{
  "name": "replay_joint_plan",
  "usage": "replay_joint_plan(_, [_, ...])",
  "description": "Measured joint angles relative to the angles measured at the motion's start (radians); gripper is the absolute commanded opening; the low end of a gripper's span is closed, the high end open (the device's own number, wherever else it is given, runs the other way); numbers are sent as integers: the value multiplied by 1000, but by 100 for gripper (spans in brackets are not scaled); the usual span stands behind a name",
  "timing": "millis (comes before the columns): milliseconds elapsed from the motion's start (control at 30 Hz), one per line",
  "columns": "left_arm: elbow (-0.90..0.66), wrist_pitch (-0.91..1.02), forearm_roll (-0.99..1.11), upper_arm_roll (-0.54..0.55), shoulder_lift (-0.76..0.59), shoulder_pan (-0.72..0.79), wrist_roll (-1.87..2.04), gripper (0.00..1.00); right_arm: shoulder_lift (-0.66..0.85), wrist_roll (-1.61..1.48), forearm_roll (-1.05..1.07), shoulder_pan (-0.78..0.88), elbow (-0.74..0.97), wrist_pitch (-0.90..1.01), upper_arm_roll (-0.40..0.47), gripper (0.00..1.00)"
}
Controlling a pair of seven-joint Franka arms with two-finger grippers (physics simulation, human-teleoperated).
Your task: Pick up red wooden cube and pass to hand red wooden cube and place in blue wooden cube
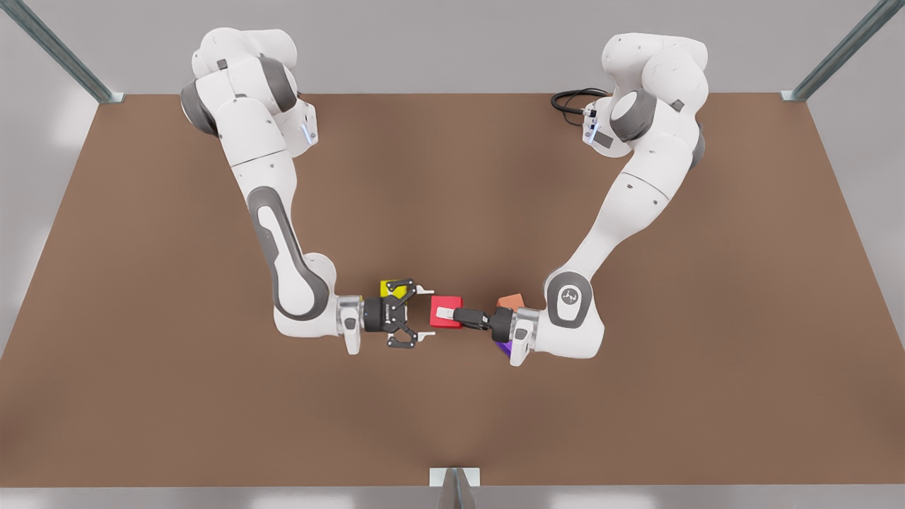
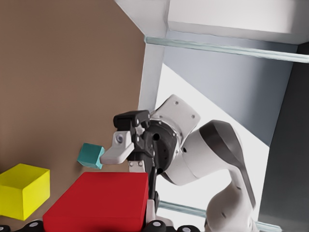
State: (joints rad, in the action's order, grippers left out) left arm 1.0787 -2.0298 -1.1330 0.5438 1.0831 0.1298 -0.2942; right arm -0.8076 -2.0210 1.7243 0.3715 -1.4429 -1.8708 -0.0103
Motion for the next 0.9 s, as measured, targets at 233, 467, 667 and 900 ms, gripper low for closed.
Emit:
replay_joint_plan(233, [0, -12, 0, 1, 1, 7, -11, 49, -2, -3, 0, 14, 1, -7, -8, 100])
replay_joint_plan(467, [0, -18, 0, 2, 0, 8, -18, 49, -18, 7, 0, 37, 39, -38, -8, 100])
replay_joint_plan(667, [0, -23, 1, 2, 1, 8, -22, 49, -25, 21, -3, 48, 51, -63, -6, 44])
replay_joint_plan(900, [2, -19, -18, 1, 1, 8, -42, 100, -24, 38, -9, 47, 53, -70, -4, 42])
